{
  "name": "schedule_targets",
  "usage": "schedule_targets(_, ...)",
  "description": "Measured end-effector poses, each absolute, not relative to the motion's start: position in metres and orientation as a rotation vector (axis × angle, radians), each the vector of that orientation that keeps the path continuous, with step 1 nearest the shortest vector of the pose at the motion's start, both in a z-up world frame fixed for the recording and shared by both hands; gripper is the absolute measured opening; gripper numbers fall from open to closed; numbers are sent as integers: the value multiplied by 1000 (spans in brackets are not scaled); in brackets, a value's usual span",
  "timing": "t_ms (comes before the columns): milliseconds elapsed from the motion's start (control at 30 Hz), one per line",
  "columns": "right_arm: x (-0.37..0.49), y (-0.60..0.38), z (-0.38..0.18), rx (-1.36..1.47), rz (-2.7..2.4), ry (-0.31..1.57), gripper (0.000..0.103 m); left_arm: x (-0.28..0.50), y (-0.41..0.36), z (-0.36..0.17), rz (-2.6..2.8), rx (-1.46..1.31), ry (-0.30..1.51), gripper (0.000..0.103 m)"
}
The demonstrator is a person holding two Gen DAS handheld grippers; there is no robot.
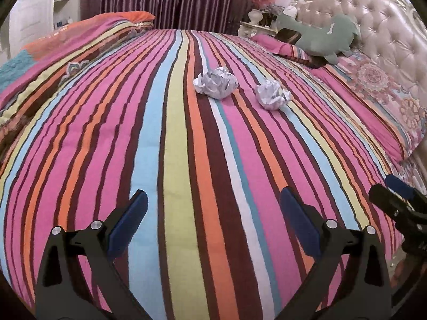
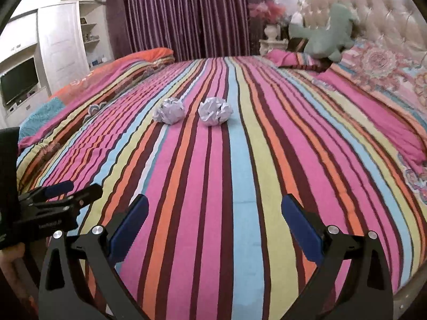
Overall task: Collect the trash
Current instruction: 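Reach both open tools toward the two crumpled paper balls on the bed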
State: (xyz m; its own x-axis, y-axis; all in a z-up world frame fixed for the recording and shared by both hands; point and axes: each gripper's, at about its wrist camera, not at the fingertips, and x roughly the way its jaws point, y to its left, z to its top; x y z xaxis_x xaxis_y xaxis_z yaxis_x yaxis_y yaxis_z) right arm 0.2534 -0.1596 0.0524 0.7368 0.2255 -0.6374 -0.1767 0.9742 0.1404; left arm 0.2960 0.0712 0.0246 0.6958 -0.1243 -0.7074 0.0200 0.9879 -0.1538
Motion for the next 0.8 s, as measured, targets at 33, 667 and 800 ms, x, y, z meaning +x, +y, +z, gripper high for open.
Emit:
schedule_targets(33, 258, -160, 52, 70, 221, 711, 95, 303, 71, 24, -81, -137, 800, 96)
schedule_targets(667, 344, -175, 40, 90, 170, 779, 95, 408, 61, 19, -131, -113, 798, 96)
schedule_targets(800, 354, -176, 34, 91, 171, 802, 95, 420, 60, 12, -146, -118, 816, 96)
